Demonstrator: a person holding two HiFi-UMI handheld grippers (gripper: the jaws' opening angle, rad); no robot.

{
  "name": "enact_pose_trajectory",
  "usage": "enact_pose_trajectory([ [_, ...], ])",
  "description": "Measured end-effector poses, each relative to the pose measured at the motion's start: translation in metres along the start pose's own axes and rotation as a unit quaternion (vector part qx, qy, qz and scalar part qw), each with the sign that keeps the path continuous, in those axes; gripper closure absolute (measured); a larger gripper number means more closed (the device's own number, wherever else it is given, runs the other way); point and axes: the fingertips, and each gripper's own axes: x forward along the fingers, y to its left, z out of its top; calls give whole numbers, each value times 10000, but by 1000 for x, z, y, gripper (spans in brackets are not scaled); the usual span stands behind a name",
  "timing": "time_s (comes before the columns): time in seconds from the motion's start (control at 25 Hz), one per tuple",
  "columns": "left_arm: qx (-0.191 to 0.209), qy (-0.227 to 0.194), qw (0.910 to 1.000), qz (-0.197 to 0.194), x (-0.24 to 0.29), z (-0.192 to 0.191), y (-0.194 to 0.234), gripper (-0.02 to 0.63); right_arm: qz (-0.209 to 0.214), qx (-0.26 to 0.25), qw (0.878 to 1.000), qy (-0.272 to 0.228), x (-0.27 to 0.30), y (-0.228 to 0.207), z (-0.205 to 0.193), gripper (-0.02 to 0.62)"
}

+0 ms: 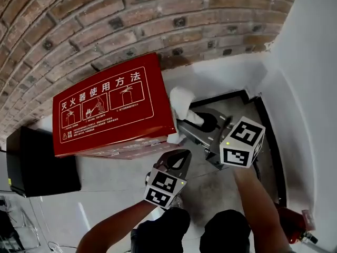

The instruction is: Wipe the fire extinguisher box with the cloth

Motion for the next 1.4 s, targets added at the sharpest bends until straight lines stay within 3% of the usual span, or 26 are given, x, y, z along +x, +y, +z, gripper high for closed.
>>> enact_pose_trajectory([
  [0.16,34,261,9996,66,22,-35,-2,606,91,565,9982,181,9,-35,-58,502],
  [0.36,-168,735,9970,148,34,-83,5,606,-211,1433,9862,807,16,-89,-173,503],
  [0.52,-488,787,9950,367,39,-94,16,606,-518,2059,9717,1037,21,-125,-250,503],
  [0.76,-479,756,9948,493,52,-112,14,606,-1007,2951,9408,1332,31,-175,-340,505],
  [0.96,-557,665,9951,468,55,-114,16,606,-1401,3272,9182,1738,52,-220,-364,505],
  [1.08,-592,640,9949,509,49,-110,23,606,-1547,3256,9123,1944,64,-235,-368,506],
  [1.2,-528,581,9954,544,41,-105,29,606,-1624,3137,9158,1909,71,-246,-358,508],
  [1.4,-263,577,9952,740,28,-98,44,606,-1345,2864,9375,1450,76,-231,-306,512],
])
